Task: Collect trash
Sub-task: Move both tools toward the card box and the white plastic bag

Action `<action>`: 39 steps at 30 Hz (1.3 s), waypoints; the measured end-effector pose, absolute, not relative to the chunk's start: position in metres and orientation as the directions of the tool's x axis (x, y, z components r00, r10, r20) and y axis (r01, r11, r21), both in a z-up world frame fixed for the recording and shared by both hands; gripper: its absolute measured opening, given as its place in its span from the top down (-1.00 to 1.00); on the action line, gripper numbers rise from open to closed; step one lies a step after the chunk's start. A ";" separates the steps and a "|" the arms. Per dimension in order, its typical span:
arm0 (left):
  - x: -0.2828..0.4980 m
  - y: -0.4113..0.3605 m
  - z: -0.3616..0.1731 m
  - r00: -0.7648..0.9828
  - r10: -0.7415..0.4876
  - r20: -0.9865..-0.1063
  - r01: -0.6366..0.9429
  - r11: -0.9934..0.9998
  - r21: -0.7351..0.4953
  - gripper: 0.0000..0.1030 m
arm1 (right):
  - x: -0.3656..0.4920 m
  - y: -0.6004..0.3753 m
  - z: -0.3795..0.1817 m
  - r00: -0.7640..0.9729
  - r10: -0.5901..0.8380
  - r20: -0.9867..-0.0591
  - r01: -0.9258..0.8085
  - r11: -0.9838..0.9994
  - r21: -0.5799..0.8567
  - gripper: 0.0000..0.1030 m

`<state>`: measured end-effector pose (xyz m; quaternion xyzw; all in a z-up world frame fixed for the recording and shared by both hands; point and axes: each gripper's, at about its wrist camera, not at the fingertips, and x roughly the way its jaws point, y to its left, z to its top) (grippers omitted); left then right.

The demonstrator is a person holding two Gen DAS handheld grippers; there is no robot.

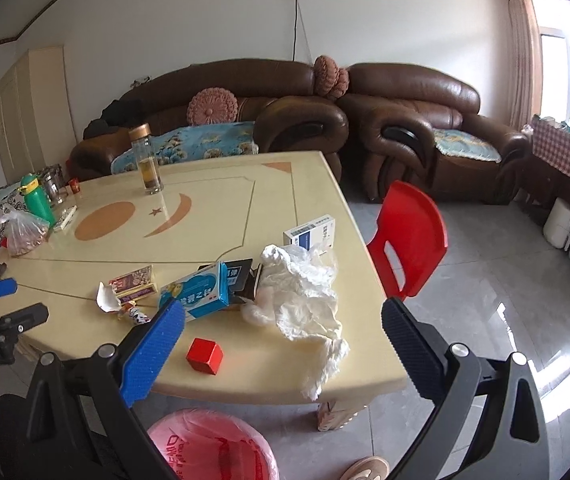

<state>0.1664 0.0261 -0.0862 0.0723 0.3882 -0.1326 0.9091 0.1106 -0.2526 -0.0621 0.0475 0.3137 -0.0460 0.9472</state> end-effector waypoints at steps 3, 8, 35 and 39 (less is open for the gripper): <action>0.184 0.024 -0.090 0.648 -0.206 -0.734 0.326 0.945 0.022 -0.90 | 0.126 -0.260 -0.070 0.788 -0.042 -0.614 0.113 0.991 0.077 -0.88; 0.215 0.018 -0.099 0.632 -0.216 -0.745 0.374 0.926 0.048 -0.90 | 0.147 -0.267 -0.083 0.785 -0.022 -0.620 0.094 0.992 0.084 -0.88; 0.324 0.000 -0.156 0.433 -0.336 -0.836 0.670 0.740 0.050 -0.90 | 0.196 -0.305 -0.162 0.699 0.069 -0.712 -0.029 0.997 0.068 -0.87; 0.329 -0.005 -0.165 0.414 -0.335 -0.846 0.701 0.711 0.062 -0.90 | 0.201 -0.300 -0.173 0.679 0.071 -0.731 -0.041 0.997 0.059 -0.87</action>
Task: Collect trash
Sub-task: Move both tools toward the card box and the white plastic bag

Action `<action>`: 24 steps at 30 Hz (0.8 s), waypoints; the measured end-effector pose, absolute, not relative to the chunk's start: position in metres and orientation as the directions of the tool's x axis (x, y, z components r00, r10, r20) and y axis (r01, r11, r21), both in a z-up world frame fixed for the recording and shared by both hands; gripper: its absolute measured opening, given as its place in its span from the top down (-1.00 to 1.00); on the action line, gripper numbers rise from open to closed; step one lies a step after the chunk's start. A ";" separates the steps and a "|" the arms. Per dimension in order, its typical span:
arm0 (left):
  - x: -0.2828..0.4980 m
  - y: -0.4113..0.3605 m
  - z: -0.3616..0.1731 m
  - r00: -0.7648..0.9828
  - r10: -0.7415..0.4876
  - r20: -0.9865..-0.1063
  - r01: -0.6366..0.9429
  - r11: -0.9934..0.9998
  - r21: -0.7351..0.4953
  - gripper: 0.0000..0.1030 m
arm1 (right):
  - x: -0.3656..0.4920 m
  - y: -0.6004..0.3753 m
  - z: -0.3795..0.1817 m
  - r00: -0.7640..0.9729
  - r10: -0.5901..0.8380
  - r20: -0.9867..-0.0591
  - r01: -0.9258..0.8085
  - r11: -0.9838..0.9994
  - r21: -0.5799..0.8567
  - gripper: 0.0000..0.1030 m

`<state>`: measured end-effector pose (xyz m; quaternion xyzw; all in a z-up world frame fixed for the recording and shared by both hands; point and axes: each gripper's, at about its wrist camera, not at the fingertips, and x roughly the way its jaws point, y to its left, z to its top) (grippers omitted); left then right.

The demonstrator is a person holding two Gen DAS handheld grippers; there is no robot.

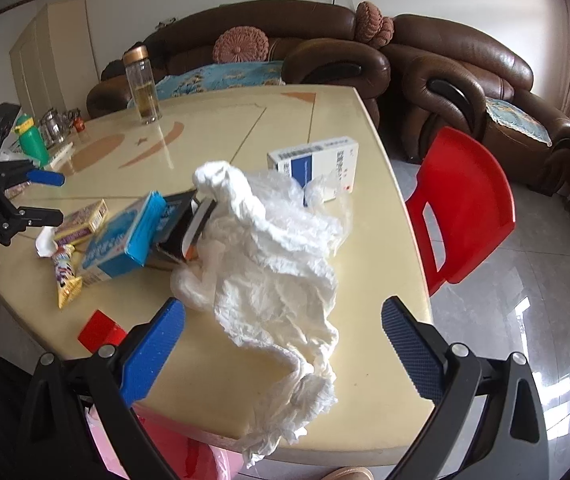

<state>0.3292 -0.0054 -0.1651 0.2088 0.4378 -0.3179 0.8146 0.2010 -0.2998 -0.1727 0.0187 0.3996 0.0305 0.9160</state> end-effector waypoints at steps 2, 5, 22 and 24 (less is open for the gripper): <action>0.333 -0.008 -0.170 0.404 -0.336 -0.851 0.710 0.701 0.060 -0.90 | 0.203 -0.297 -0.177 0.668 0.080 -0.740 -0.050 0.997 0.063 -0.88; 0.336 -0.008 -0.177 0.379 -0.338 -0.861 0.729 0.682 0.053 -0.90 | 0.206 -0.293 -0.182 0.657 0.077 -0.750 -0.060 0.997 0.050 -0.88; 0.353 -0.011 -0.208 0.306 -0.345 -0.888 0.780 0.625 0.026 -0.90 | 0.214 -0.293 -0.201 0.628 0.076 -0.774 -0.057 0.997 0.051 -0.87; 0.354 -0.011 -0.210 0.298 -0.352 -0.887 0.781 0.624 0.015 -0.90 | 0.217 -0.293 -0.202 0.627 0.075 -0.775 -0.054 0.997 0.052 -0.87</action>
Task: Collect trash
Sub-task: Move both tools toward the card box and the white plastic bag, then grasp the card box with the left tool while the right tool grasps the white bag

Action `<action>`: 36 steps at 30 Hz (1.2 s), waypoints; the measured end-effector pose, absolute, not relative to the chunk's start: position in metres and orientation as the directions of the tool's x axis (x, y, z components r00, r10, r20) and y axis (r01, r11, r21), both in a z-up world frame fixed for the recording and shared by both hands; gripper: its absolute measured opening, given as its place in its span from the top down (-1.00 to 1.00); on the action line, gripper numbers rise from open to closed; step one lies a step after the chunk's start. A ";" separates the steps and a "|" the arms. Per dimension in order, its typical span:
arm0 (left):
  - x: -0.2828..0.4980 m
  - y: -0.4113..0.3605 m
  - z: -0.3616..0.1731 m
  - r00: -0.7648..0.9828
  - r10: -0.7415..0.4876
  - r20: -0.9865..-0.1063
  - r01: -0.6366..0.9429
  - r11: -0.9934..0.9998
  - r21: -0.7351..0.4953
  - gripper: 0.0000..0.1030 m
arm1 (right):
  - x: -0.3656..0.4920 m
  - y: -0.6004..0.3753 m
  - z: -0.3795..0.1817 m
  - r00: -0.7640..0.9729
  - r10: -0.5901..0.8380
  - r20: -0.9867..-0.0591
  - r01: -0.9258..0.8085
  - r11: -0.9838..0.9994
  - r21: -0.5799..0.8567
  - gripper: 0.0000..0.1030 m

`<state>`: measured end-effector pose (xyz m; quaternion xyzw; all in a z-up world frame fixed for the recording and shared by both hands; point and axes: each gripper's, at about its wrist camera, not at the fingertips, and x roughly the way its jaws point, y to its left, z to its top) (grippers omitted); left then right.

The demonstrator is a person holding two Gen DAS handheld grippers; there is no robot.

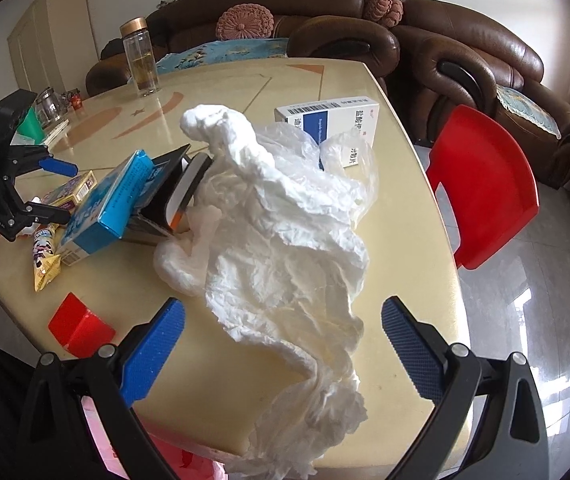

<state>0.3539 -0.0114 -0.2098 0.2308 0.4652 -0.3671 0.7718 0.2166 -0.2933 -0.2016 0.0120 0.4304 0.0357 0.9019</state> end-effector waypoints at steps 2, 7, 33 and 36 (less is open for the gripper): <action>0.355 -0.012 -0.212 0.297 -0.356 -0.886 0.780 0.626 0.010 -0.90 | 0.218 -0.293 -0.204 0.625 0.071 -0.777 -0.054 0.997 0.048 -0.87; 0.354 -0.013 -0.218 0.293 -0.352 -0.889 0.792 0.610 0.020 -0.90 | 0.219 -0.293 -0.209 0.619 0.052 -0.784 -0.048 0.998 0.029 -0.87; 0.351 -0.004 -0.223 0.305 -0.407 -0.861 0.813 0.582 0.013 -0.90 | 0.223 -0.304 -0.218 0.653 -0.025 -0.757 0.034 0.999 -0.003 -0.80; 0.350 -0.004 -0.223 0.304 -0.406 -0.862 0.812 0.583 0.012 -0.89 | 0.221 -0.303 -0.218 0.663 -0.037 -0.747 0.051 0.999 -0.005 -0.79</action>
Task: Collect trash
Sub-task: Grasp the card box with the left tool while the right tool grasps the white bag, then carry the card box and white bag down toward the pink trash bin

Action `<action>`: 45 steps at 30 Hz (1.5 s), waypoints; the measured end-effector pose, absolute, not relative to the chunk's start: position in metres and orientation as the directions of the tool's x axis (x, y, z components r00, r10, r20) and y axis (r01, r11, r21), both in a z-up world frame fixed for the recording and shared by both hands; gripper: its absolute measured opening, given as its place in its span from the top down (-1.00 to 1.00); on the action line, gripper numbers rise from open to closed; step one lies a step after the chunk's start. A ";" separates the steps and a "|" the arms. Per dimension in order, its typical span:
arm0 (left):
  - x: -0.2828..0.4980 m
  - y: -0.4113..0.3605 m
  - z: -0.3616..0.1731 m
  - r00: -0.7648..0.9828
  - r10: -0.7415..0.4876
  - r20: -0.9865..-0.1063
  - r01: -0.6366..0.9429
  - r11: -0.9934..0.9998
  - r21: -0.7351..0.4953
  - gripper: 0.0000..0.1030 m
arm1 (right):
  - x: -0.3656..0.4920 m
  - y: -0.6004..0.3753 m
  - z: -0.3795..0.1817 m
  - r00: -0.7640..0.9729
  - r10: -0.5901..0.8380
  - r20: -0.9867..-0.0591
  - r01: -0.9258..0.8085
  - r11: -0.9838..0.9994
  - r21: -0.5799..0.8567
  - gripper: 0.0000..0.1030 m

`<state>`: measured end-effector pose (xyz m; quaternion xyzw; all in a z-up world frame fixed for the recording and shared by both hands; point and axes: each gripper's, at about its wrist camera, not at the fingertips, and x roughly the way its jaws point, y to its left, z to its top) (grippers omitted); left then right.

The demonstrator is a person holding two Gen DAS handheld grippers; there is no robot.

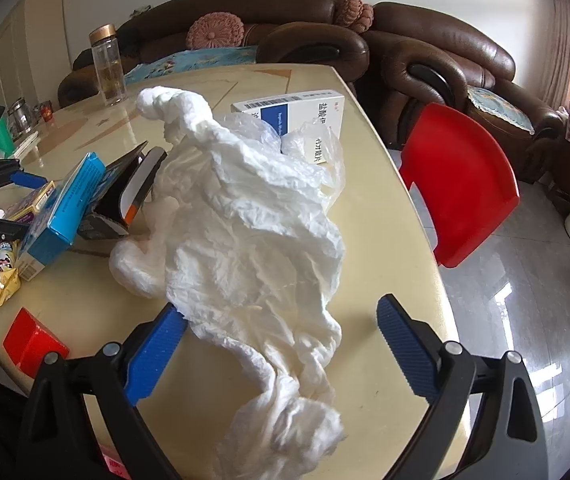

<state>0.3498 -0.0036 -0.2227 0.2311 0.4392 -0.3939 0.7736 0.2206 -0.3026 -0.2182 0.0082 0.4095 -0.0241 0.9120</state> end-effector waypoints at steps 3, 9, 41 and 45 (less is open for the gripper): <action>0.349 -0.005 -0.219 0.305 -0.410 -0.859 0.815 0.580 0.012 -0.76 | 0.221 -0.302 -0.218 0.655 -0.041 -0.755 0.055 0.998 -0.006 -0.79; 0.345 -0.004 -0.213 0.315 -0.412 -0.855 0.806 0.592 0.012 -0.25 | 0.218 -0.301 -0.214 0.660 -0.044 -0.750 0.064 0.998 -0.003 -0.14; 0.355 0.025 -0.179 0.413 -0.417 -0.810 0.700 0.714 -0.011 -0.21 | 0.175 -0.311 -0.136 0.854 -0.209 -0.476 0.232 0.973 -0.011 0.80; 0.352 0.027 -0.174 0.433 -0.420 -0.798 0.697 0.718 0.000 -0.21 | 0.173 -0.306 -0.133 0.862 -0.209 -0.461 0.227 0.974 -0.018 0.80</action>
